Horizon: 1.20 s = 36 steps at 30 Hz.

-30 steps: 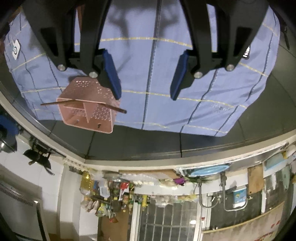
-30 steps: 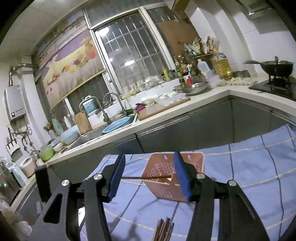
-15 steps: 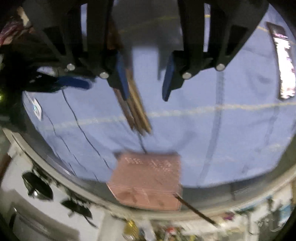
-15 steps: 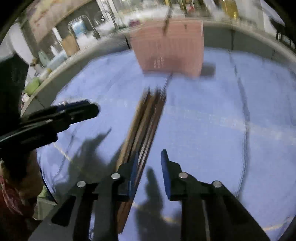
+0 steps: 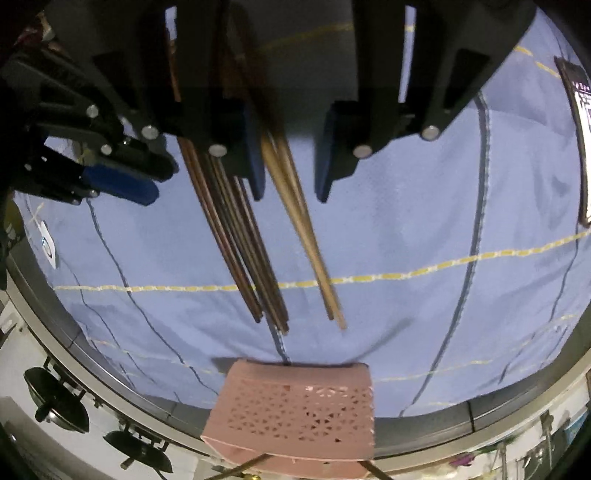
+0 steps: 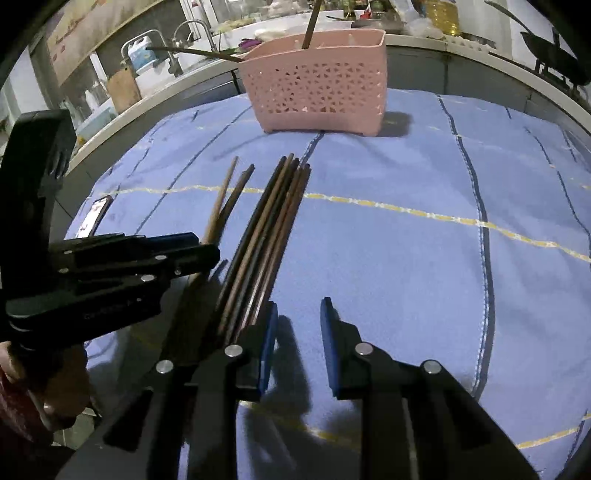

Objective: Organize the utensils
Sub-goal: 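Return both grippers to the chopstick pile and grasp one chopstick each, then lift the held chopsticks with both grippers and carry them over the caddy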

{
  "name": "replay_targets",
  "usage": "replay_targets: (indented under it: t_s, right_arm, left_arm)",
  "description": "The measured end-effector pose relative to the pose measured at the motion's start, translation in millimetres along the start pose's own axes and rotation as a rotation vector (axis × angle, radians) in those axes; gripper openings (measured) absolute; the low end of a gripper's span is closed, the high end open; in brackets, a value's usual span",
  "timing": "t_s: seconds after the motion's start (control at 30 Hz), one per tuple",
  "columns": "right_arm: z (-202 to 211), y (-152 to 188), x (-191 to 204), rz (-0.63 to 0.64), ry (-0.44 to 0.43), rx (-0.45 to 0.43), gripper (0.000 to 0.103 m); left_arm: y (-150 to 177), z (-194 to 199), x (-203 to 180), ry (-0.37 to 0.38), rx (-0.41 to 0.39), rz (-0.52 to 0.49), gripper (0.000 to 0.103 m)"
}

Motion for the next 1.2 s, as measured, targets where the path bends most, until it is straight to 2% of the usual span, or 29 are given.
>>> replay_targets:
  t_s: [0.17,0.47,0.73,0.9,1.0,1.13,1.2]
  right_arm:
    - [-10,-5,13,0.002,-0.037,0.010,0.025]
    - [-11,-12,5,0.034,0.016,0.013,0.025]
    - [-21,-23,7,0.093,0.076,0.021,0.025]
    - [-31,-39,1,0.131,0.124,0.003,0.025]
    - [-32,-46,-7,0.126,0.129,-0.003,0.025]
    - [-28,-50,-22,0.111,0.146,-0.015,0.022]
    - [-27,-51,-25,0.101,0.147,-0.011,0.012]
  left_arm:
    - [-4,-1,4,0.014,0.005,0.020,0.028]
    - [-3,0,20,0.043,0.006,0.056,0.026]
    - [-13,-7,21,-0.001,-0.010,0.048,0.027]
    - [-27,-17,15,-0.105,-0.044,-0.021,0.026]
    - [-36,-22,15,-0.149,-0.068,-0.031,0.021]
    - [-43,-24,20,-0.156,-0.083,-0.018,0.009]
    - [-46,-24,20,-0.156,-0.088,-0.020,0.007]
Point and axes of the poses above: each gripper's, at about its wrist camera, not at the fingertips, and z roughly against the way its jaws point, x to its left, y to its underside, the point moved 9 cm from there along -z, roughly the way its jaws point, and after that the axes turned 10 degrees about -y, right-handed, at the moved point
